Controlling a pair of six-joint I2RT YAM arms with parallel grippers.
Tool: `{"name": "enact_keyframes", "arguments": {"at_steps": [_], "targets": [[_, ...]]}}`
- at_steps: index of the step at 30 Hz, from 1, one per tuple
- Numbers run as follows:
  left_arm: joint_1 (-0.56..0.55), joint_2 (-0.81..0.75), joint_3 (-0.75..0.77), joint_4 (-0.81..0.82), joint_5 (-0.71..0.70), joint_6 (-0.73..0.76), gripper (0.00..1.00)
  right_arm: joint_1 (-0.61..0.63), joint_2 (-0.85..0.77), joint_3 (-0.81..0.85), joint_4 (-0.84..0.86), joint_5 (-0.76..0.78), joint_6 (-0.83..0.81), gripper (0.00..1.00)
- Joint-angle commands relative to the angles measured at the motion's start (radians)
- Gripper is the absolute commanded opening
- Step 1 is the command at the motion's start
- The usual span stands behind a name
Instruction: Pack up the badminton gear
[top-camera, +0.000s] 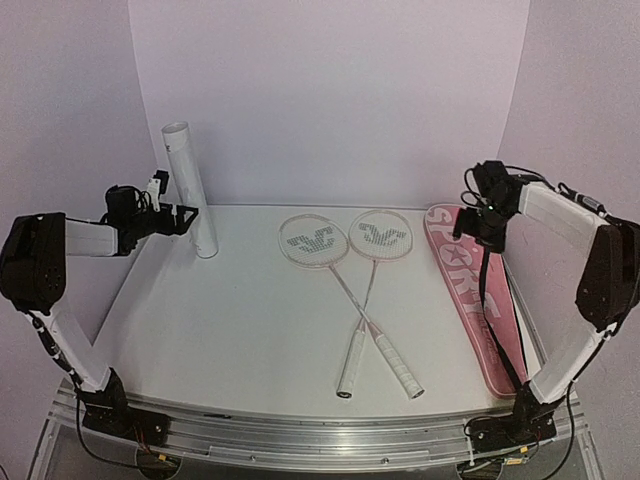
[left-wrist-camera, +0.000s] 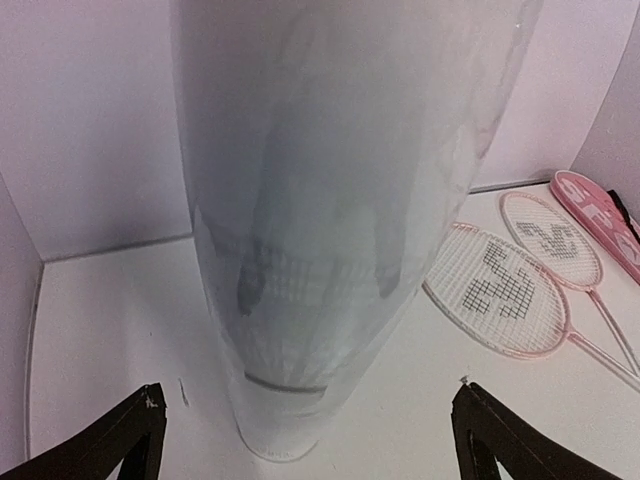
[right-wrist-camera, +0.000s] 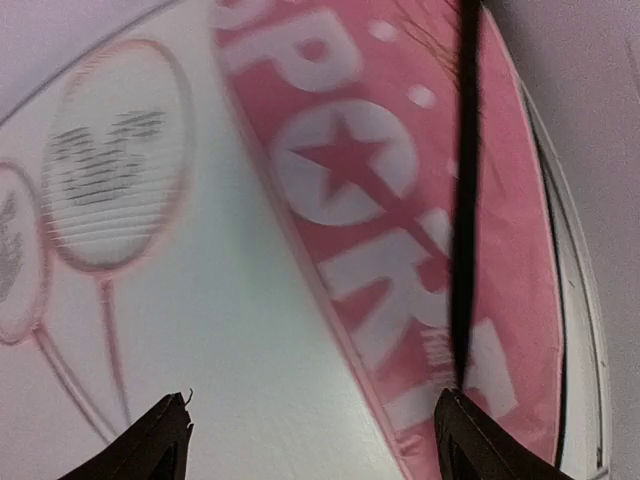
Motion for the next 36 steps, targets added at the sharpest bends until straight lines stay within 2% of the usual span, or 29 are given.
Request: {"name": "enact_keyframes", "arguments": {"at_steps": [1, 3, 8, 14, 19, 21, 25, 28, 29, 36], "targets": [[0.002, -0.105, 0.0, -0.145, -0.047, -0.067, 1.0, -0.18, 0.034, -0.103, -0.138, -0.055, 0.025, 0.83], [0.0, -0.146, -0.02, -0.163, -0.05, -0.079, 1.0, -0.273, 0.074, -0.114, -0.137, -0.076, -0.024, 0.84], [-0.011, -0.229, -0.054, -0.227, -0.053, -0.103, 1.0, -0.39, 0.202, -0.068, -0.134, -0.109, -0.132, 0.87], [-0.037, -0.309, -0.111, -0.211, -0.044, -0.111, 0.99, -0.486, 0.316, -0.045, -0.094, -0.15, -0.194, 0.87], [-0.081, -0.348, -0.129, -0.2, -0.031, -0.116, 1.0, -0.508, 0.373, -0.062, -0.043, -0.263, -0.245, 0.8], [-0.093, -0.355, -0.131, -0.194, -0.032, -0.119, 0.99, -0.509, 0.396, -0.074, -0.034, -0.31, -0.261, 0.7], [-0.109, -0.363, -0.125, -0.184, -0.034, -0.124, 1.0, -0.509, 0.391, -0.116, -0.018, -0.352, -0.27, 0.28], [-0.116, -0.378, -0.131, -0.159, -0.033, -0.126, 0.99, -0.509, 0.351, -0.136, -0.014, -0.367, -0.282, 0.03], [-0.12, -0.384, -0.134, -0.151, -0.033, -0.122, 0.99, -0.509, 0.331, -0.136, -0.015, -0.372, -0.286, 0.0], [-0.197, -0.453, -0.156, -0.136, -0.016, -0.009, 0.97, -0.455, 0.108, -0.043, -0.033, -0.325, -0.24, 0.0]]}}
